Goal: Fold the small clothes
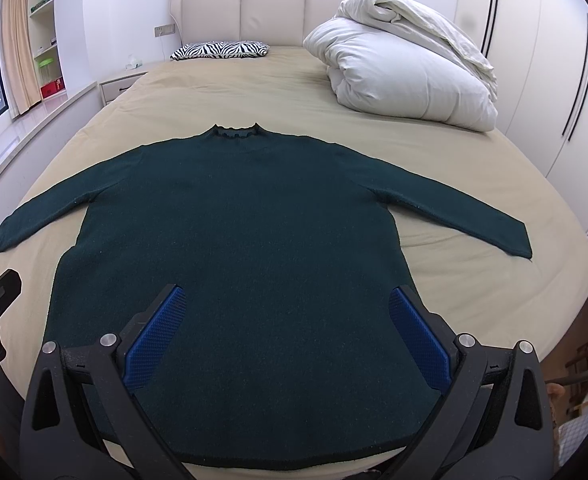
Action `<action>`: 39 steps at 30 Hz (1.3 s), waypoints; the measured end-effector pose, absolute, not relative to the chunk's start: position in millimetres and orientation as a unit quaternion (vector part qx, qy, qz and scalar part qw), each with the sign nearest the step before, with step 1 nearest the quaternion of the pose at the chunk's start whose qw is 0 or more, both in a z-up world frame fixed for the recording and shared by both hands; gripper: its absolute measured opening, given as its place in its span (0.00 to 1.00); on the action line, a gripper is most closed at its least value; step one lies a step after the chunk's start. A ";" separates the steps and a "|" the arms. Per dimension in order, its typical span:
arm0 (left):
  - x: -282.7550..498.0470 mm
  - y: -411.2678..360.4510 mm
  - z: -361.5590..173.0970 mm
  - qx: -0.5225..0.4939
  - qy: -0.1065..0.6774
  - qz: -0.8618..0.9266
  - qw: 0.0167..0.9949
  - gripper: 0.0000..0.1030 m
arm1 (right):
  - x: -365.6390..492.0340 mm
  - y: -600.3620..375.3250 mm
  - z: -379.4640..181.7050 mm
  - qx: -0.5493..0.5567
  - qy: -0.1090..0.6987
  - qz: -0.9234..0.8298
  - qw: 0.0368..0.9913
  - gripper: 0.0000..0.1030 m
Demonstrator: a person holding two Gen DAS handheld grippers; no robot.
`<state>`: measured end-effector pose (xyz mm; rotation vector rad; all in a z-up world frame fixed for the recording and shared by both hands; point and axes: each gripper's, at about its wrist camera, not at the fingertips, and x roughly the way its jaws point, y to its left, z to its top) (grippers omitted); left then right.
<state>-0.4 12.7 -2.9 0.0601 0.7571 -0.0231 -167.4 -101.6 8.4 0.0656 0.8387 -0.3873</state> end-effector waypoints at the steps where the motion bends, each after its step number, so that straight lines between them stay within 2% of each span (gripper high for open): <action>1: -0.2 10.4 -2.3 0.029 0.369 -0.011 0.929 1.00 | -167.5 -101.3 7.8 0.032 0.404 -0.187 0.895 1.00; 19: -2.0 15.7 -3.6 0.024 0.372 -0.013 0.928 1.00 | -168.9 -100.5 2.1 0.033 0.408 -0.186 0.893 1.00; 27: -8.3 7.5 -35.0 0.020 0.395 -0.024 0.918 1.00 | -169.1 -119.5 -3.7 0.055 0.411 -0.192 0.890 1.00; 32: -5.5 0.0 -47.4 0.043 0.411 -0.023 0.911 1.00 | -172.7 -174.8 -13.2 0.087 0.410 -0.225 0.880 1.00; 39: 3.5 -27.0 -64.0 0.132 0.411 0.016 0.902 1.00 | -202.3 -337.9 -37.5 0.216 0.365 -0.317 0.848 1.00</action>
